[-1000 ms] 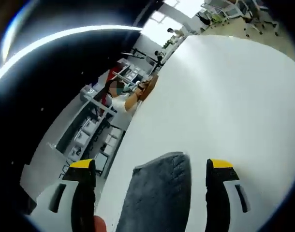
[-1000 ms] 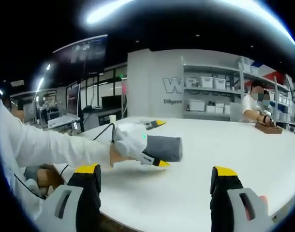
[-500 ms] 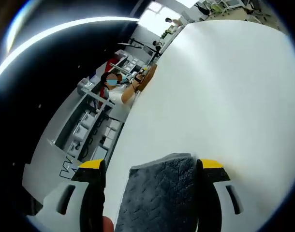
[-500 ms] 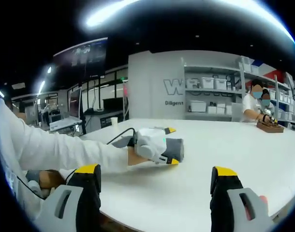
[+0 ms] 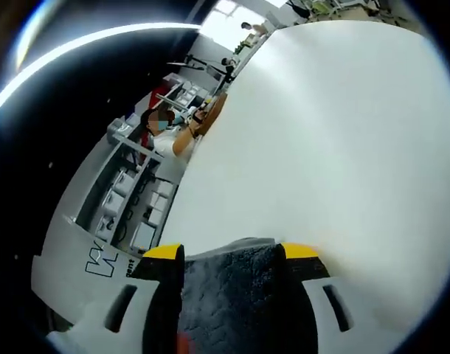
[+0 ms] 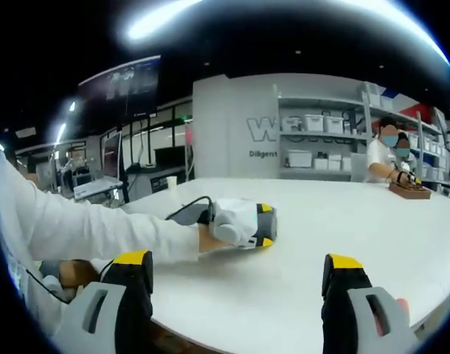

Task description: Open the folded towel by lifting each exposed corner and separating the folded layers until the towel lies flat within the target outline without major curled edges

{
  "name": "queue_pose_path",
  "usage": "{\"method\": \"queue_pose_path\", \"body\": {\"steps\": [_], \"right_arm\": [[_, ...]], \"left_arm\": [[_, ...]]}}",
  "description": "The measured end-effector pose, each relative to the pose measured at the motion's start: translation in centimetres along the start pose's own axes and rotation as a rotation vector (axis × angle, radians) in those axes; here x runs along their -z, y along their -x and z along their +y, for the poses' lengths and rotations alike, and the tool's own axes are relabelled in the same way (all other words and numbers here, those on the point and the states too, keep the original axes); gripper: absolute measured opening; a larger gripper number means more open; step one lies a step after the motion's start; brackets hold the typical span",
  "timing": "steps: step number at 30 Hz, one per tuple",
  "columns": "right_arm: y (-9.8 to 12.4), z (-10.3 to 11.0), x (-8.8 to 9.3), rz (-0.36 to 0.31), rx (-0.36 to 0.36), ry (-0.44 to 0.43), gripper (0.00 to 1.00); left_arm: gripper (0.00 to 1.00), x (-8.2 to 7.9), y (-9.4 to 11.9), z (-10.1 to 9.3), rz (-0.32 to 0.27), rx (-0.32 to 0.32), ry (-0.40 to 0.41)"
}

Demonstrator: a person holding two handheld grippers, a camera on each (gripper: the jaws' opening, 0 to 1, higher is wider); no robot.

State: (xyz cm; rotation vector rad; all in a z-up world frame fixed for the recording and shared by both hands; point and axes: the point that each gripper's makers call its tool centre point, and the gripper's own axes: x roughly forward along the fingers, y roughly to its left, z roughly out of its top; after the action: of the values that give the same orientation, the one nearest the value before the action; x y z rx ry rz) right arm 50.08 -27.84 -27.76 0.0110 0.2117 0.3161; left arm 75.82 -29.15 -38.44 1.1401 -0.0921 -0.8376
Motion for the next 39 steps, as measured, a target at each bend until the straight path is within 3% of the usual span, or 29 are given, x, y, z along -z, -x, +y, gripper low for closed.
{"method": "queue_pose_path", "body": {"steps": [9, 15, 20, 22, 33, 39], "right_arm": [[0.0, -0.6, 0.4, 0.02, 0.029, 0.0, 0.96], [-0.1, -0.6, 0.4, 0.019, 0.026, -0.008, 0.95], [-0.1, -0.6, 0.4, 0.022, 0.027, -0.013, 0.95], [-0.1, -0.7, 0.5, 0.023, 0.03, -0.014, 0.94], [-0.3, -0.9, 0.8, 0.033, 0.034, -0.022, 0.93], [-0.4, -0.8, 1.0, 0.036, 0.031, -0.025, 0.93]], "left_arm": [[0.2, 0.4, -0.5, -1.5, 0.008, 0.072, 0.008], [0.17, 0.6, -0.8, -1.6, 0.007, 0.082, 0.006], [0.12, 0.9, -1.0, -1.8, -0.001, 0.09, -0.042], [0.1, 0.7, -0.2, -2.2, -0.006, 0.092, -0.045], [0.09, 0.8, 0.7, -2.7, -0.027, 0.122, -0.041], [0.08, 0.6, 1.9, -3.1, -0.047, 0.142, 0.014]]}}
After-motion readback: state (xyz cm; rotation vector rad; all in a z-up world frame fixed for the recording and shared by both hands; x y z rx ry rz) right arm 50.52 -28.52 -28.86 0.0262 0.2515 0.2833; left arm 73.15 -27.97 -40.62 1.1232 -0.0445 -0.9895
